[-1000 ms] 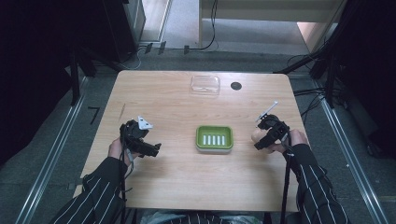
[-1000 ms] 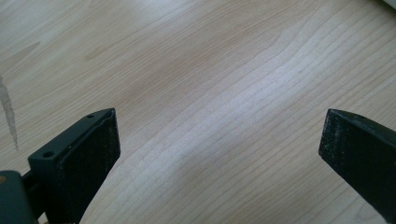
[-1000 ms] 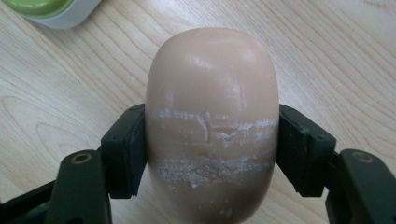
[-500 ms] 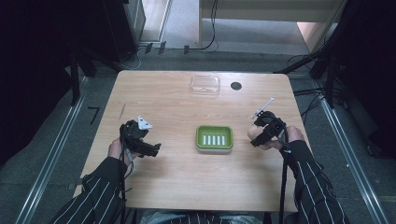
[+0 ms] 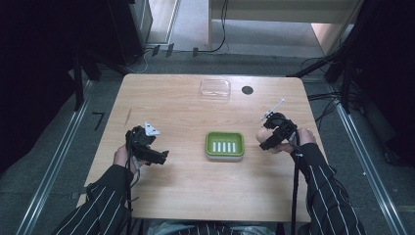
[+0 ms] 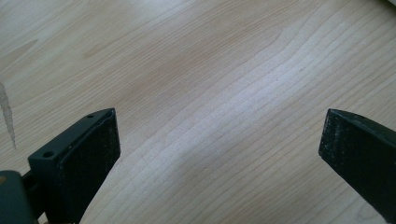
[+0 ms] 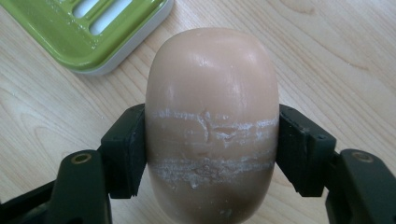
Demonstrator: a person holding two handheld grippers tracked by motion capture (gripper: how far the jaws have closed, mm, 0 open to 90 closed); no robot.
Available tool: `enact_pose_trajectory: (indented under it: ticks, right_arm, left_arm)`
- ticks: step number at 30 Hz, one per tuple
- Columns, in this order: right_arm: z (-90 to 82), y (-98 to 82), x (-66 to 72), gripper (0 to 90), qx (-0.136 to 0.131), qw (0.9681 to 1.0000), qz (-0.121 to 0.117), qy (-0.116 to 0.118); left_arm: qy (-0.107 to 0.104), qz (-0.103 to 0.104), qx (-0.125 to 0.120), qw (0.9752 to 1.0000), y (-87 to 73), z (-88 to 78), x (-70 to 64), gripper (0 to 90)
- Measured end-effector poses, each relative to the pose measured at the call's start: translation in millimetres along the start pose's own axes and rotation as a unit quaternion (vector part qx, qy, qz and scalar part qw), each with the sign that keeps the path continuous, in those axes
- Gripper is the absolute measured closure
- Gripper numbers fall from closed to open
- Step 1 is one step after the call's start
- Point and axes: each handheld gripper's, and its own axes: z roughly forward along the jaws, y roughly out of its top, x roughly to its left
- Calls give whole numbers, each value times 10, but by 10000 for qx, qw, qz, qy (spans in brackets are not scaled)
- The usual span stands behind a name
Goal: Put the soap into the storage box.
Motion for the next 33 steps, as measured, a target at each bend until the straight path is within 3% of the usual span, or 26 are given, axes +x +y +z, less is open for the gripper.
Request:
enact_pose_trajectory:
  ticks: [33]
  right_arm:
    - [21,338,100,340,-81,9992,-367,166]
  left_arm:
    - [9,-8,4,10000,-17,-9,12,0]
